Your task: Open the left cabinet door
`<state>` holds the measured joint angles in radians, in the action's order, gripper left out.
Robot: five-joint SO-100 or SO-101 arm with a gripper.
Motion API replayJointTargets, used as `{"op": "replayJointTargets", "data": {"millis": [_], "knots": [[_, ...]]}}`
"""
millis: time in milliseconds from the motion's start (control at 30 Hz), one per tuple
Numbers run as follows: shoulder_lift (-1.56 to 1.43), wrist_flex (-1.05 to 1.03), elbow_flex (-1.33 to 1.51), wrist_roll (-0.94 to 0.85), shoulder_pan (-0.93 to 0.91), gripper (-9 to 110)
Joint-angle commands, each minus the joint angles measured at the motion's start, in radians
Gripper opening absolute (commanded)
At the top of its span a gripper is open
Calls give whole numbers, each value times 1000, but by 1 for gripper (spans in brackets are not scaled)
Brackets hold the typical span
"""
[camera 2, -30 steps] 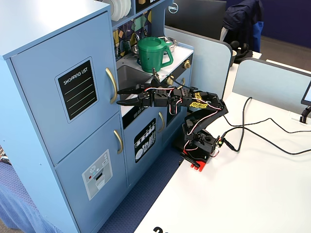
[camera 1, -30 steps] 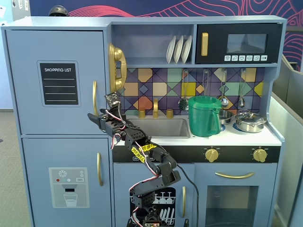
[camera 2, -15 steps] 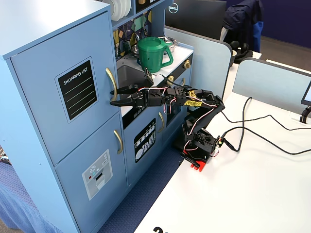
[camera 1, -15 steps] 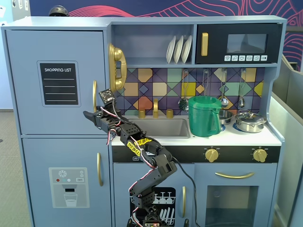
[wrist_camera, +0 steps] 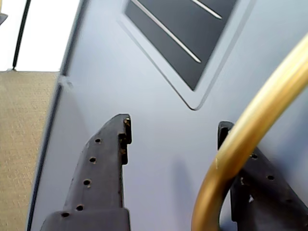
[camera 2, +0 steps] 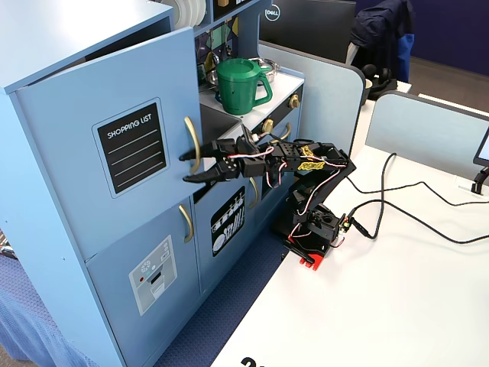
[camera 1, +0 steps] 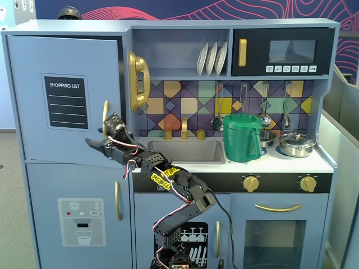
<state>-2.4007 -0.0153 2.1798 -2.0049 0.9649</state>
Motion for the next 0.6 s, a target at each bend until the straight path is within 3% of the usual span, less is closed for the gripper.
{"op": "replayJointTargets", "data": {"millis": [0,200,567], "knots": [[-74,48,46,-77,71,15],[-164,84,135,-140,109,16],[-448,31,272,-86,-18,15]]}}
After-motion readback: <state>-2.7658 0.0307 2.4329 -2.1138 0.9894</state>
